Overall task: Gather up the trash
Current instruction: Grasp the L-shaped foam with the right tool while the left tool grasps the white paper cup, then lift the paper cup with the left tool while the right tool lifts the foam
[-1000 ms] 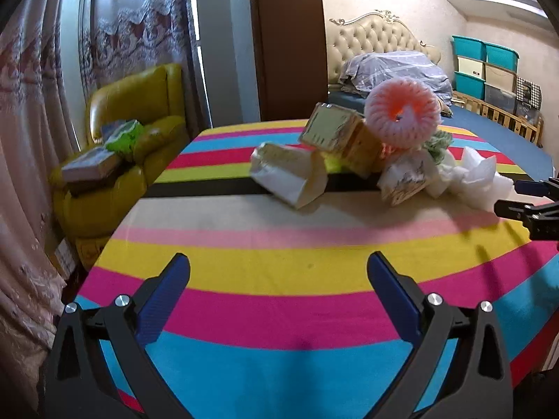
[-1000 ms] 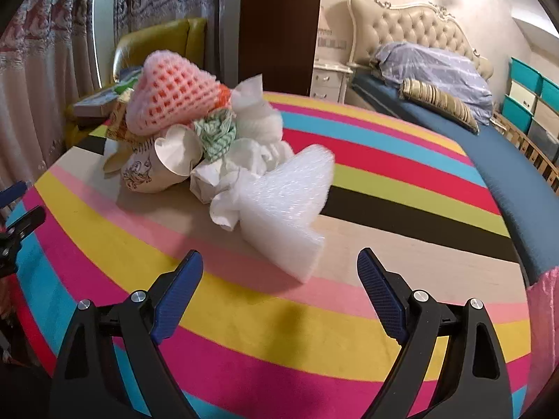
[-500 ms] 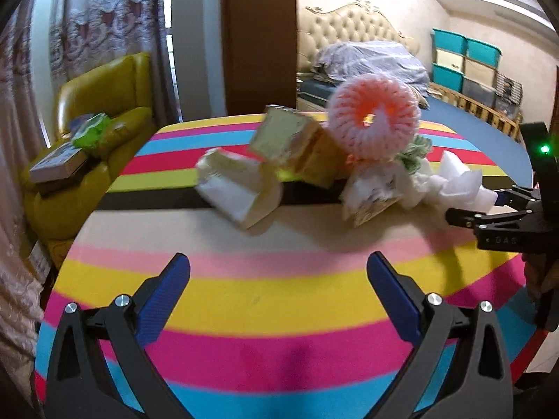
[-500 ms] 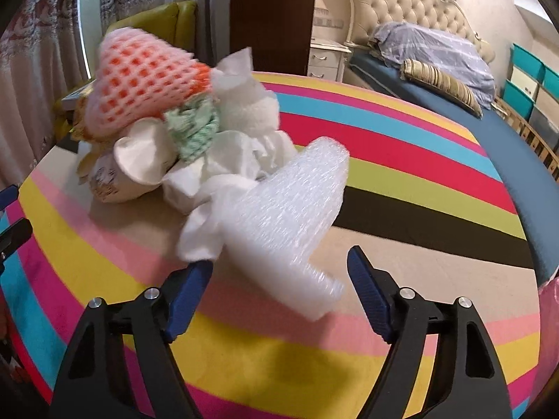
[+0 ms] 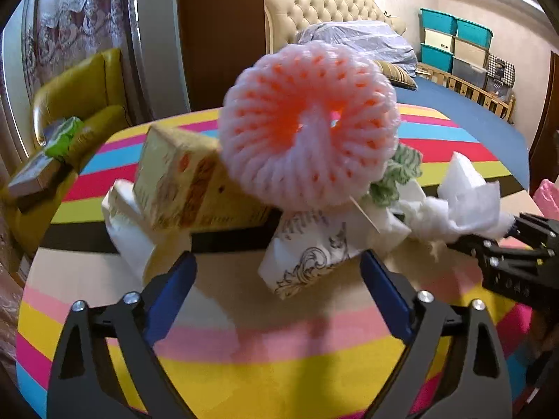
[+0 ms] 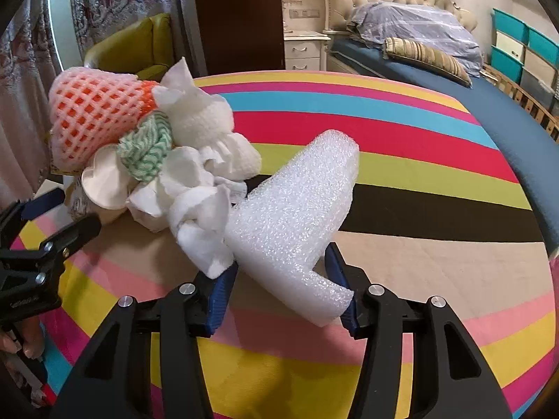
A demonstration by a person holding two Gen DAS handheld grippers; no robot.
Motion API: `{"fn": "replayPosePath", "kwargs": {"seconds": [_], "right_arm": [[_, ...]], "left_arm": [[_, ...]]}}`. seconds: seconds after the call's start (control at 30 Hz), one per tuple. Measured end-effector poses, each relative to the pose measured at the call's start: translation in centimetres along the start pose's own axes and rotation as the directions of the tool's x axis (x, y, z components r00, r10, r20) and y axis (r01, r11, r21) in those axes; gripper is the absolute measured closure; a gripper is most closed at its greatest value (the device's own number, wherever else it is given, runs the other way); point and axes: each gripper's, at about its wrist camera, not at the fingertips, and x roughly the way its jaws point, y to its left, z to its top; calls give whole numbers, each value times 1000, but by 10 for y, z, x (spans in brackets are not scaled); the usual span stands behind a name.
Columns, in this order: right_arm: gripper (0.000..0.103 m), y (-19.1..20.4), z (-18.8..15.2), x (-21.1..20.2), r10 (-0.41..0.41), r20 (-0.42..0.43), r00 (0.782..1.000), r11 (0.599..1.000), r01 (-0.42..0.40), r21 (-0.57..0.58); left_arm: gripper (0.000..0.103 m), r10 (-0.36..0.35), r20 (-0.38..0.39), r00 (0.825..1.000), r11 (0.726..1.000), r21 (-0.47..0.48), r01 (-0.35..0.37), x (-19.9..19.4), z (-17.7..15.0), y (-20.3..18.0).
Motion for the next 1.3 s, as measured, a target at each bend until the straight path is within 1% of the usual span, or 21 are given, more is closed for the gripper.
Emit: {"fn": "replayPosePath", "kwargs": {"seconds": [0.1,0.2,0.27,0.33,0.43,0.47,0.57,0.67,0.7,0.73,0.87,1.1,1.3], "right_arm": [[53,1,-2,0,-22,3,1000,1000,22,-10],[53,1,-2,-1,-26,9,1000,1000,26,-13],[53,1,-3,0,-26,7,1000,1000,26,-15],[53,2,-4,1,-29,-1,1000,999,29,-21],[53,5,-7,-1,-35,2,999,999,35,-22],[53,4,-7,-1,-36,1,999,999,36,-21],[53,2,-7,-2,-37,0,999,999,37,-17],[53,2,-6,-2,-36,0,999,999,36,-17],[53,3,-7,-2,-34,-1,999,999,34,-15],[53,2,-7,-2,-30,0,1000,999,30,-12],[53,-1,-7,-3,-20,5,1000,1000,20,2],[54,-8,-6,-7,-17,28,999,1000,16,25],[54,-16,-12,-20,-8,70,998,998,4,58]], "left_arm": [[27,6,-9,1000,1000,19,-6,8,6,-11],[30,17,-17,1000,999,31,-16,12,8,-17],[38,13,-22,1000,1000,27,-12,15,8,-20],[50,8,-34,999,1000,31,-7,17,6,-21],[61,-12,-46,999,999,43,14,17,2,-23],[63,-21,-42,999,999,46,23,17,2,-25],[65,-37,-15,999,998,54,37,13,2,-27],[66,-45,35,998,997,67,42,1,-2,-26],[71,-49,55,997,996,71,46,-5,-5,-27],[71,-57,68,996,996,69,52,-11,-9,-28],[71,-97,83,992,995,30,95,-30,-23,-20],[71,-114,88,989,992,-37,118,-49,-39,2],[71,-116,63,991,992,-37,118,-59,-59,11]]}}
